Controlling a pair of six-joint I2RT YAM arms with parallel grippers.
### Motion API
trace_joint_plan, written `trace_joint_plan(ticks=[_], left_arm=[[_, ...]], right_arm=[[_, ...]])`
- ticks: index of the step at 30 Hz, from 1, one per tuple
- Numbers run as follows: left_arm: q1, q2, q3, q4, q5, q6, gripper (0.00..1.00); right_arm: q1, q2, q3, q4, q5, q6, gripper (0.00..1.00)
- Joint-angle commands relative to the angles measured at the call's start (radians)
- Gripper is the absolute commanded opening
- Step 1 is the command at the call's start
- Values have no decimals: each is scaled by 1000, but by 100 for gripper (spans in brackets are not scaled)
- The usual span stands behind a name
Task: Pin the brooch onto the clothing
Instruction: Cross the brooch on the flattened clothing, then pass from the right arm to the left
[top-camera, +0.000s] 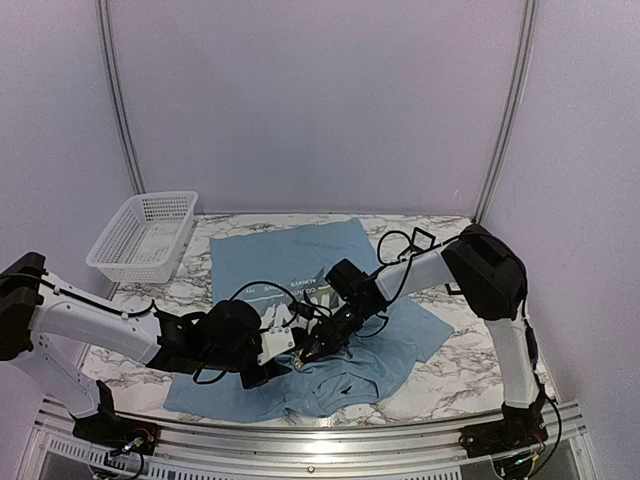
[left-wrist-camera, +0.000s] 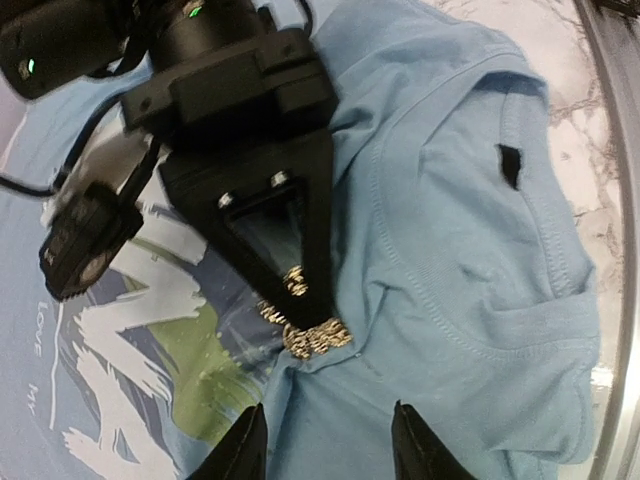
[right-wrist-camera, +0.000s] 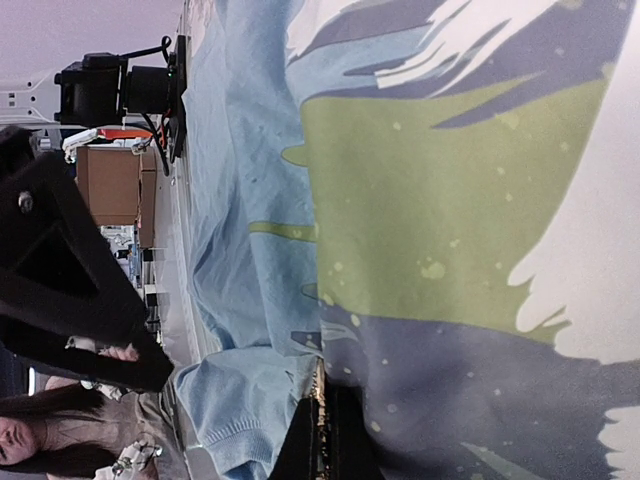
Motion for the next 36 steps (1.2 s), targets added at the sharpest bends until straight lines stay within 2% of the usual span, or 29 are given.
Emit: trace_joint_plan(ticks=[1, 6, 11, 18, 27, 36], left_arm=[[97, 66, 18, -9, 91, 70, 48], [154, 129, 65, 9, 265, 10, 51], [161, 177, 80, 38, 309, -14, 51], [165, 222, 91, 40, 304, -32, 49], [180, 221, 95, 47, 323, -21, 42], [190, 257, 102, 99, 314, -14, 45]], right_arm=[[-14, 5, 2, -10, 79, -9, 0], [-12, -25, -10, 12, 77, -7, 0], [3, -39, -38, 41, 48, -16, 0], [26, -106, -61, 82, 14, -37, 0], [33, -90, -51, 52, 5, -60, 0], [37, -73, -27, 5, -4, -94, 0]])
